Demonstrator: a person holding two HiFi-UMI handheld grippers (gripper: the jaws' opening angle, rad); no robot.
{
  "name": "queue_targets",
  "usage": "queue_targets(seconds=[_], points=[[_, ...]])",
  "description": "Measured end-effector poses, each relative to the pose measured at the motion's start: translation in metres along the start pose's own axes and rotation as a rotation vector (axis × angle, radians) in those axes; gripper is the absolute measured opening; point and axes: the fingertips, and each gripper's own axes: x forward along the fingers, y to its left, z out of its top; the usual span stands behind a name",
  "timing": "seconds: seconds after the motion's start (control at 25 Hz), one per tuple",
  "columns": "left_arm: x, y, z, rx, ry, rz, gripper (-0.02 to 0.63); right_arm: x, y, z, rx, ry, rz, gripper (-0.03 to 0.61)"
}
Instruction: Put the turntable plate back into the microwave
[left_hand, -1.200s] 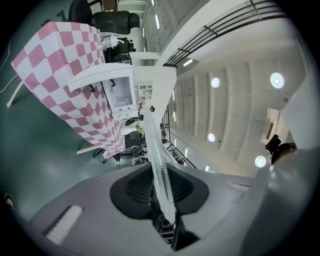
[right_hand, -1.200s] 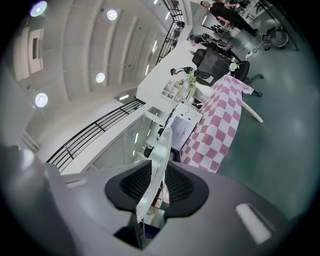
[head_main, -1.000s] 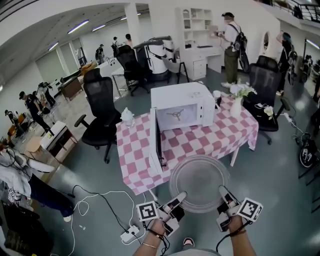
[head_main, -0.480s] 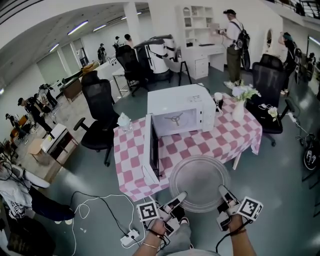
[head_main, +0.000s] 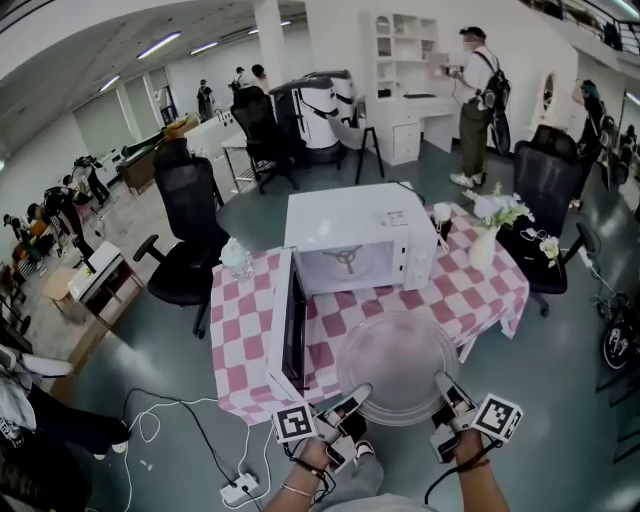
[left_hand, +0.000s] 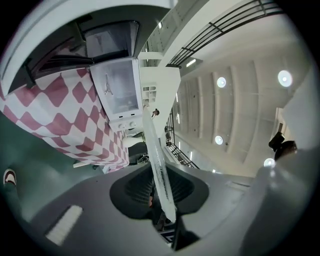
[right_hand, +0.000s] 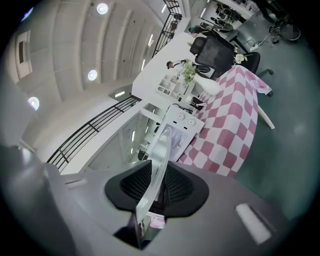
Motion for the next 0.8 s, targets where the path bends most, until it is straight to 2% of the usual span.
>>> queue_targets(seconds=[0.2, 0.4, 0.6, 0.72, 0.8], points=[[0.032, 0.018, 0.043, 0.021, -0.048, 0.018, 0.051, 0.056, -0.005, 0.033, -0.012, 0.045, 0.012, 0.091], [0.061, 0.032, 0.071, -0.015, -0.089, 0.043, 0.051, 0.097, -0.017, 0.061, -0.036, 0.087, 0.005, 0.091], [0.084, 0.044, 0.08, -0.042, -0.094, 0.051, 0.054, 0.117, -0.028, 0.083, -0.027, 0.097, -0.025, 0.091], [0.094, 0.045, 0.081, -0.026, -0.091, 0.058, 0.052, 0.122, -0.036, 0.089, -0.026, 0.116, -0.021, 0.091], [0.099, 0.049, 0.085, 0.014, -0.093, 0.073, 0.052, 0.127, -0.042, 0.094, -0.016, 0.129, -0.019, 0.091]])
